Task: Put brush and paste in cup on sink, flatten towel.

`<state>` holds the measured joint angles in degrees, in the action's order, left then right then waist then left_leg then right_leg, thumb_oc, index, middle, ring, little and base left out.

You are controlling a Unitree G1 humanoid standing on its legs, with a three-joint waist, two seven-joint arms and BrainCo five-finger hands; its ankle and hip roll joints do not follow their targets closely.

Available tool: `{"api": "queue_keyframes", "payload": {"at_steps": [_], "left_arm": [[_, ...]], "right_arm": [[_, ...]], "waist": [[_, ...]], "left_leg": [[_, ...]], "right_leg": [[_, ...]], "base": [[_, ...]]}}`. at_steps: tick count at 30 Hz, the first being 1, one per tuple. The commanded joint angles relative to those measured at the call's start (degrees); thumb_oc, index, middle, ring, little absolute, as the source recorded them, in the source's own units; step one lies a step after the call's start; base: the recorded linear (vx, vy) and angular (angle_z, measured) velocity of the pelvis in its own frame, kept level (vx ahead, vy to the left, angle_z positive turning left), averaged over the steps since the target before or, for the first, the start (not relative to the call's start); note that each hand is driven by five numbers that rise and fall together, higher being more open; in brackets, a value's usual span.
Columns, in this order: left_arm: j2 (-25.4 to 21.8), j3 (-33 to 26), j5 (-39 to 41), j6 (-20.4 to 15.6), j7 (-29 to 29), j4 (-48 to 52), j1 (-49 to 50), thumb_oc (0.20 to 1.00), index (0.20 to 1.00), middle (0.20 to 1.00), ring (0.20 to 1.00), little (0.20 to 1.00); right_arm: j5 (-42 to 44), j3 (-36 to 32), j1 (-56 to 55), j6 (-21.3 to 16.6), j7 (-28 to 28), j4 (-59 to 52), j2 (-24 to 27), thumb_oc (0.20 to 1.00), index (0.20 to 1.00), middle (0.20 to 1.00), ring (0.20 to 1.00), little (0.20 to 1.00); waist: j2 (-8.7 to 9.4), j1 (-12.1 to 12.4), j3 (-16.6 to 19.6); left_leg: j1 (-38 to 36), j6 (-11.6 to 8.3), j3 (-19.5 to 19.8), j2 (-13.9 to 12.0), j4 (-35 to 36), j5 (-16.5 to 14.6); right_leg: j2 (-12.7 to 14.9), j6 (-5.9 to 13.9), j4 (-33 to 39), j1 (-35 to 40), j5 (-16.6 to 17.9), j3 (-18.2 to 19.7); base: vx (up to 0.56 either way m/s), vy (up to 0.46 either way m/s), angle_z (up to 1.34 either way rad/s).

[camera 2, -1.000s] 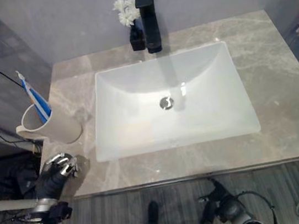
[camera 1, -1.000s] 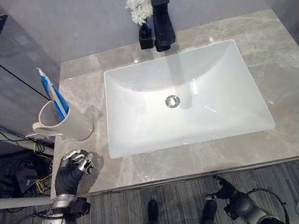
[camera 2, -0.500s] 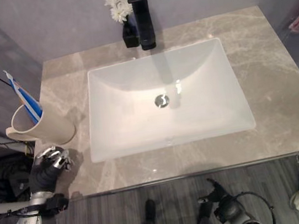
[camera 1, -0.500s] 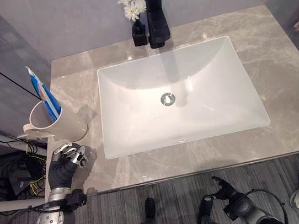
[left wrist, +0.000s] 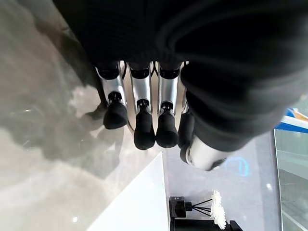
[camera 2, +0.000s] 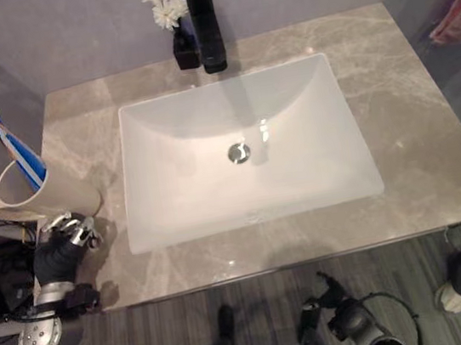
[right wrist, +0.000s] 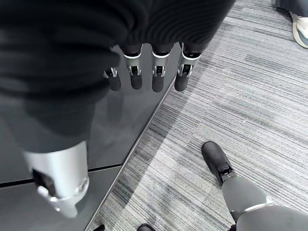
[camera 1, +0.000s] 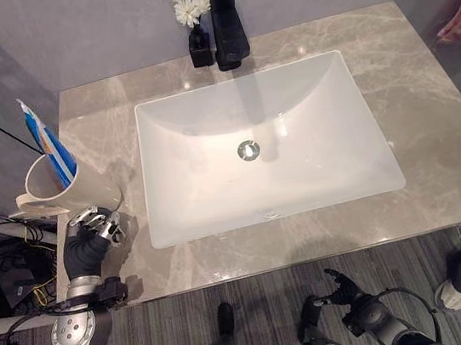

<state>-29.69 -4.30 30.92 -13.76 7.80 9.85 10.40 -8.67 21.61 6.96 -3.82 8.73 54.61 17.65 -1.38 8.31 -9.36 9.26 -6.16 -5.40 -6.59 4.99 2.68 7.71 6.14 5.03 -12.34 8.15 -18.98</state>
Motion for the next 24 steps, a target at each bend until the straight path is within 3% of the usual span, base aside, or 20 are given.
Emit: {"api": "queue_keyframes", "payload": {"at_steps": [1, 24], "left_arm": [[-1.57, -2.72, -1.25, -2.00, 1.51, 0.03, -0.02, 0.200, 0.200, 0.200, 0.200, 0.200], [-3.00, -4.86, -4.89, -3.21, 7.19, -7.74, -7.32, 0.200, 0.200, 0.200, 0.200, 0.200]], "right_arm": [[0.78, 1.65, 1.90, -0.52, 1.24, -1.39, -0.60, 1.000, 1.000, 1.000, 1.000, 1.000], [2.01, 1.36, 2.16, -0.51, 1.63, -3.06, -0.51, 1.000, 1.000, 1.000, 1.000, 1.000]], "waist": [[2.61, -0.90, -0.12], [4.08, -2.73, -0.62]], "left_leg": [[3.22, -0.48, -0.38, -1.48, 0.01, 1.33], [4.72, -0.68, -1.02, -2.05, 0.01, 1.22]], "right_leg": [[3.28, 3.09, -0.53, 7.21, -7.63, 2.18], [2.77, 3.17, -0.34, 5.10, -7.08, 3.84]], "base": [[0.01, 0.010, -0.04], [0.00, 0.000, -0.03]]}}
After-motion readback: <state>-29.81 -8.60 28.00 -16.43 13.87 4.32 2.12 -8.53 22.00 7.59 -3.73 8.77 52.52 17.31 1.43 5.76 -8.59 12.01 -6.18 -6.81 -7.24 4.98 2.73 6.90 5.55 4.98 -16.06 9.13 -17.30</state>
